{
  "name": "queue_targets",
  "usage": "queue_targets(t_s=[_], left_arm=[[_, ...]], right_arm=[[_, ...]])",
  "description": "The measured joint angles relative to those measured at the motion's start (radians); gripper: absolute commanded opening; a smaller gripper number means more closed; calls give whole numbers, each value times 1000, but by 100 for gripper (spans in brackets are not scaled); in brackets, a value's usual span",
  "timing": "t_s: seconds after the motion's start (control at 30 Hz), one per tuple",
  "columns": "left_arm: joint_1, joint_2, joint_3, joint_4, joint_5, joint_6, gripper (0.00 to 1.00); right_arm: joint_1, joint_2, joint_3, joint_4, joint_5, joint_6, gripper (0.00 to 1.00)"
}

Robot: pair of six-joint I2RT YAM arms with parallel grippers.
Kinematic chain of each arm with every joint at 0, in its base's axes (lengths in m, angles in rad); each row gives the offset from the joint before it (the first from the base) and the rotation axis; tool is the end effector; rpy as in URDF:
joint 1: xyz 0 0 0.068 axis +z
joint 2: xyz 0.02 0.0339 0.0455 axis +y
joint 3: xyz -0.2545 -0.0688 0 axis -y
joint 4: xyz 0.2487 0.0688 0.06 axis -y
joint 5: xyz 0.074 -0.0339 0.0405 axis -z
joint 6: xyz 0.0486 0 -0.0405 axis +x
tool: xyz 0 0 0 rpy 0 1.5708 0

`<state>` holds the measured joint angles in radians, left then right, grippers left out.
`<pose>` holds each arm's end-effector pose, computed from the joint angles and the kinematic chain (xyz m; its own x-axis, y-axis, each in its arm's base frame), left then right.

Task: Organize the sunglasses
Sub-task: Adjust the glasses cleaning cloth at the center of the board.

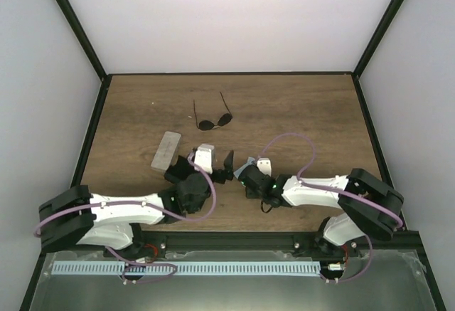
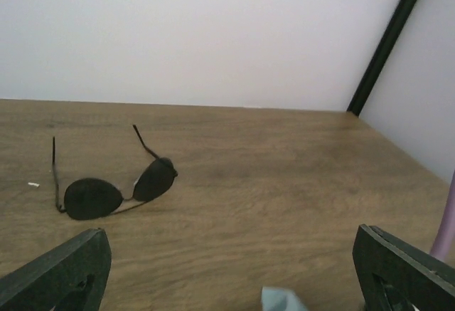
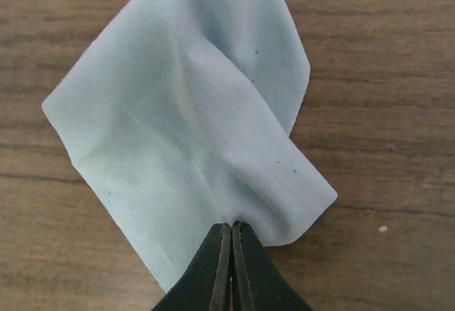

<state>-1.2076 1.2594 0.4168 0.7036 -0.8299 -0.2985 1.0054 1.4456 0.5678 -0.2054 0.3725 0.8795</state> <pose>0.1252 -0.2285 0.1953 -0.1562 -0.1476 -0.9766 0.3404 0.9201 -0.1935 0.1484 0.2009 0.1076 -0.8373 0.0198 -0.5464 -0.0785 0.9846 0.1560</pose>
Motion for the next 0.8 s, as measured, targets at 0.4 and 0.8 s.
queue_targets(t_s=[0.4,0.8], left_arm=[[188,5,643,-681,137,-202,93],[272,51,910,-1064,375,-335,72]], right_arm=[[-127,-166,494,-451,-226,-19,1],[-285,-148,831,-753,-579,-25,1]])
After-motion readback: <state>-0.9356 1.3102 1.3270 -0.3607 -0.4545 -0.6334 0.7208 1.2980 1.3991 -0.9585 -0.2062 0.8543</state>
